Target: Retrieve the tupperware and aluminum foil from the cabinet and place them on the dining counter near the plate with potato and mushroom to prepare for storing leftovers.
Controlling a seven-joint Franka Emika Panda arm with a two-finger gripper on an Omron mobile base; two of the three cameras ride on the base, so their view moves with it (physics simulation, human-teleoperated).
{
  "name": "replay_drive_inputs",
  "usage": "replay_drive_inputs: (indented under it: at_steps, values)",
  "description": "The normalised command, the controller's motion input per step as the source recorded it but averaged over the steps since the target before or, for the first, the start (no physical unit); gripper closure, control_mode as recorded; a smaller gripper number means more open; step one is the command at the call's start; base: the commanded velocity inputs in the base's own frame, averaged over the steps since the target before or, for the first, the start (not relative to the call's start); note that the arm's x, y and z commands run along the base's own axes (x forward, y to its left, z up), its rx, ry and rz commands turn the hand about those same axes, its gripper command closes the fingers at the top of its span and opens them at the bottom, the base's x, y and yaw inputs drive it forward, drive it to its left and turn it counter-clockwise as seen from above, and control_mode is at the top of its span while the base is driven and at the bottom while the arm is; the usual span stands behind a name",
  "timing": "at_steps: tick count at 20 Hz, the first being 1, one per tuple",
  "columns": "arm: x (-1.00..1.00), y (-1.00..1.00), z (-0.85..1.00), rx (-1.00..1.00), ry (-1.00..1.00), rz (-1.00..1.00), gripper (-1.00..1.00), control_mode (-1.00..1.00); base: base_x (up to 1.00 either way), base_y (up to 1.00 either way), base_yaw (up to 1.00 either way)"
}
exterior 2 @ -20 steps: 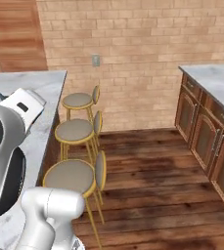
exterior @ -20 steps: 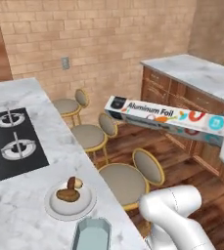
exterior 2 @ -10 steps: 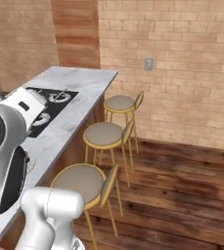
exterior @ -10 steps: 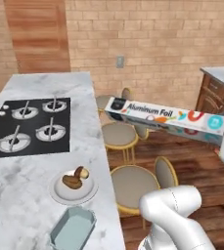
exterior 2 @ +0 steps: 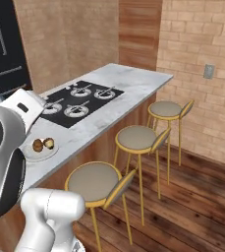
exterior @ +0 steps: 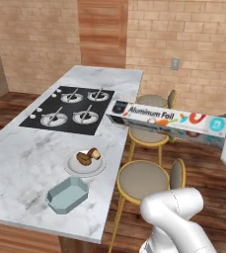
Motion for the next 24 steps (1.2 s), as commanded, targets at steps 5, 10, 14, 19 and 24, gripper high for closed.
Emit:
replay_drive_inputs:
  at_steps: [5,10,14,19,24]
  values:
    - [0.0,0.0,0.0,0.0,0.0,0.0,1.0,1.0,0.97,-0.25,0.47]
    - [0.4,0.0,-0.08,0.0,0.13,0.04,1.0,-1.0,0.6,0.0,0.09]
    - [1.0,0.0,-0.31,-0.03,0.36,0.08,1.0,-1.0,0.0,0.0,0.0]
    - [1.0,0.05,-0.55,-0.04,0.19,0.05,1.0,-1.0,0.0,0.0,0.0]
    - [0.95,0.09,-0.79,0.0,-0.04,0.03,1.0,-1.0,0.0,0.0,0.0]
